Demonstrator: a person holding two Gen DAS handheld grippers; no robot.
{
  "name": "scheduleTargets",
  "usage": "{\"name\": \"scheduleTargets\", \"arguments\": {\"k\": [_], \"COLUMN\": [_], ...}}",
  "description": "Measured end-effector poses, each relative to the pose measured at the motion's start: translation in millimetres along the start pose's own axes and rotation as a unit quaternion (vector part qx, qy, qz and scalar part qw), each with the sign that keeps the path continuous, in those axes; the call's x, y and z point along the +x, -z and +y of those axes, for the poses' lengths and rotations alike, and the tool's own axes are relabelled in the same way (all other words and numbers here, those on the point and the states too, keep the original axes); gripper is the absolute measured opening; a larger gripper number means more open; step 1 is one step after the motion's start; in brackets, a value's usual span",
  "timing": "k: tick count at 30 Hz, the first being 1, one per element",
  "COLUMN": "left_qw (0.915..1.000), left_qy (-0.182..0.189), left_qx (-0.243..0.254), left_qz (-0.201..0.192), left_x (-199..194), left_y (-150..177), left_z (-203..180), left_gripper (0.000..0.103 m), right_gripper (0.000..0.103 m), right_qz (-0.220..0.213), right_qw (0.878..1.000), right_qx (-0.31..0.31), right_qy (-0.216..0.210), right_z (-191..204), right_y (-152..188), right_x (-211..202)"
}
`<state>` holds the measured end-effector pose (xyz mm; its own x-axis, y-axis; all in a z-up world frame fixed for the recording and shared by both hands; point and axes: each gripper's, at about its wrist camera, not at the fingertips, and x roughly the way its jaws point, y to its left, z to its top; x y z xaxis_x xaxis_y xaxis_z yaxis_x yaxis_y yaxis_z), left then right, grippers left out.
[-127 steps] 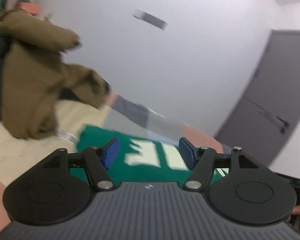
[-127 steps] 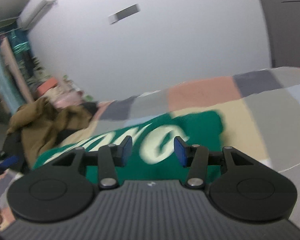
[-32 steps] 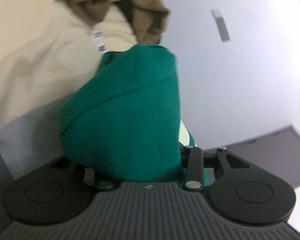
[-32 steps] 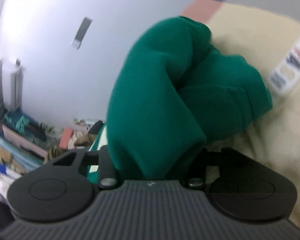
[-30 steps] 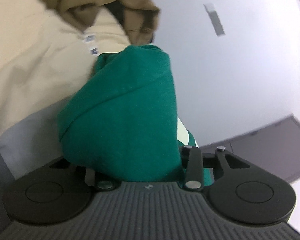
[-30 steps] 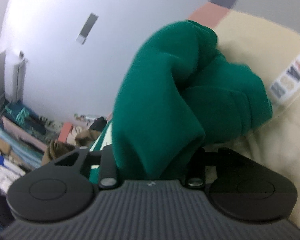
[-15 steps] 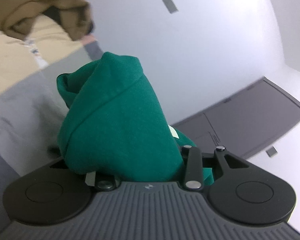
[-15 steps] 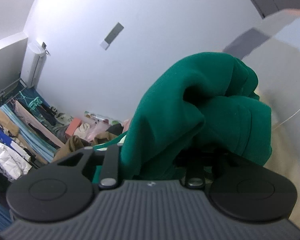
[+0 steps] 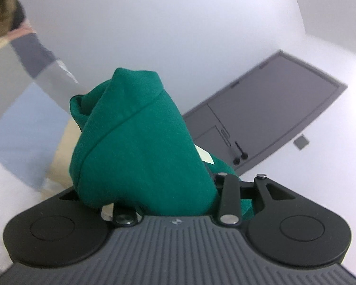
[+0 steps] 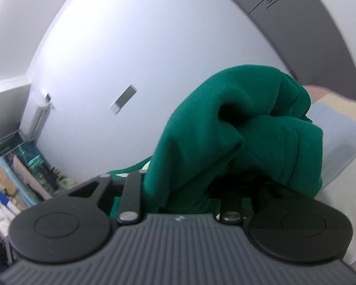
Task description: Fold large clothes
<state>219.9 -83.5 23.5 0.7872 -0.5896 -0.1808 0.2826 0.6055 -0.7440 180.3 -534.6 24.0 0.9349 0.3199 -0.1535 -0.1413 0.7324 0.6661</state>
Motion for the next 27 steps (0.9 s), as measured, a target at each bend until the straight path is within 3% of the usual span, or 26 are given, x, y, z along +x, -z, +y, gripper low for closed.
{"name": "scheduleTargets", "arguments": {"k": [7, 14, 21, 27], "left_qw": [0.9991, 0.9963, 0.9938, 0.9909], "left_qy": [-0.009, -0.032, -0.051, -0.06], "left_qx": [0.021, 0.025, 0.043, 0.084], "left_qz": [0.037, 0.076, 0.088, 0.087], "left_x": [92, 173, 205, 198], "left_y": [24, 47, 77, 97], "left_z": [-23, 8, 55, 76], "left_gripper": [0.043, 0.043, 0.043, 0.043], "right_gripper": [0.034, 0.034, 0.034, 0.034], "right_qz": [-0.021, -0.019, -0.009, -0.02], "right_qw": [0.999, 0.997, 0.997, 0.997], "right_qx": [0.006, 0.028, 0.016, 0.004], "right_qy": [0.041, 0.069, 0.075, 0.072], "right_z": [-60, -128, -170, -180], "right_y": [-31, -26, 12, 40], "right_x": [8, 31, 48, 49]}}
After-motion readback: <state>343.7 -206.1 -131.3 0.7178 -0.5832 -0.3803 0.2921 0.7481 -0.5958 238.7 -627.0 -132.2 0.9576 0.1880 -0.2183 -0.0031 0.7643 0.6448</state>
